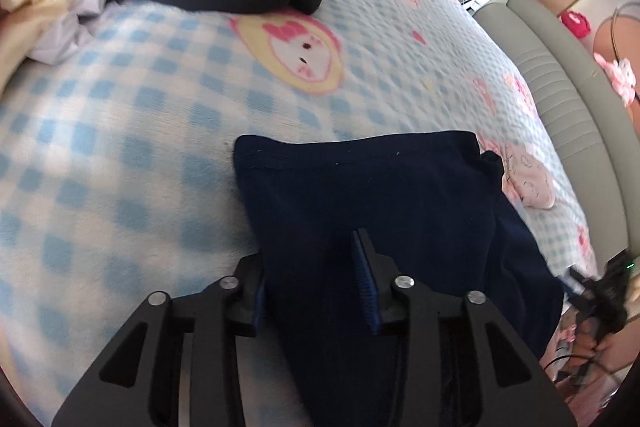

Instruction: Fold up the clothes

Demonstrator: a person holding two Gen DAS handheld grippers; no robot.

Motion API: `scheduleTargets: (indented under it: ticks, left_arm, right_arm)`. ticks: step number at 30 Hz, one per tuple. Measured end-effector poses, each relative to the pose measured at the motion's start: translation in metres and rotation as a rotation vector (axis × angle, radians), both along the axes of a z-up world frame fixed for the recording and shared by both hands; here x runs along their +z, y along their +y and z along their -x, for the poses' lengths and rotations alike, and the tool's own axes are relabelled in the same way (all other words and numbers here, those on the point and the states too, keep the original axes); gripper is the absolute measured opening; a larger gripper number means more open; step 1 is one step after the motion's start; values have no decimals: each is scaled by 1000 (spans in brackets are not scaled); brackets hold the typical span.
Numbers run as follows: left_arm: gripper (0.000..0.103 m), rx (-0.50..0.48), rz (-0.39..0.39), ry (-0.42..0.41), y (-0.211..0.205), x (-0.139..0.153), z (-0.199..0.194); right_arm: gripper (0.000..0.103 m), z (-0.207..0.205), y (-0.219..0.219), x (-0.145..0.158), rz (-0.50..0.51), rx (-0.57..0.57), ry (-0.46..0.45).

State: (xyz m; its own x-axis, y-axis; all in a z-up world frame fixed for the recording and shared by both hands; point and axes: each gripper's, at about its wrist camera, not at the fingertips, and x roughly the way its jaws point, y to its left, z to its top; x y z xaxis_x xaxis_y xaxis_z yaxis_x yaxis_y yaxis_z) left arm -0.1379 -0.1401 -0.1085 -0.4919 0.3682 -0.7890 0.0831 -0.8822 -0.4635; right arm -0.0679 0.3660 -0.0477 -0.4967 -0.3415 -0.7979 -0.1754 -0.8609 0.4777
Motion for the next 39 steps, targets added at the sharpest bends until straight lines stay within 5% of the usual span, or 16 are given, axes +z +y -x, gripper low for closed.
scheduleTargets:
  ticks: [1,4,8,9,11,13,16,18,23,27,30,34,39]
  left_arm:
    - [36,1,14,7,3,1,1]
    - [8,3,77,47,13,9,3]
    - [6,-2,138,155,16,39,-4]
    - [6,4,156,168,14,44,-4]
    - [6,27,220,158,11,45,3]
    - [10,47,236,63,4,30,13]
    - [22,59,260,-38,2,19,14]
    - [29,46,321,32,14,36,-5]
    - [36,-70,267,179,46,63,-48]
    - [36,-144,181,148,74,41,-60]
    - [36,-170,170,104,91,22,-68]
    - [36,-132,295,46,86,15,-75]
    - [34,-113,182,82,71,36,-94]
  right_arm:
    - [66,3,4,-7,-17,-13,-24]
    - [64,23,12,-46,59,-30,-99]
    - [11,33,-13,-30,-63,48,26]
    - [7,33,-20,-18,-96,68,79]
    - [6,34,-30,1,-176,90,153]
    - [5,40,-34,5,-306,86,162]
    - [8,52,-34,-18,-393,91,59]
    - [27,49,-36,-21,-401,92,32]
    - [31,24,-42,14,-398,73,150]
    - [31,8,-75,16,-237,264,143]
    - [31,0,-99,-7,-256,335,98]
    - [28,-10,-102,-44,-273,296,-4]
    - [29,-27,-91,-33,-315,238,-17]
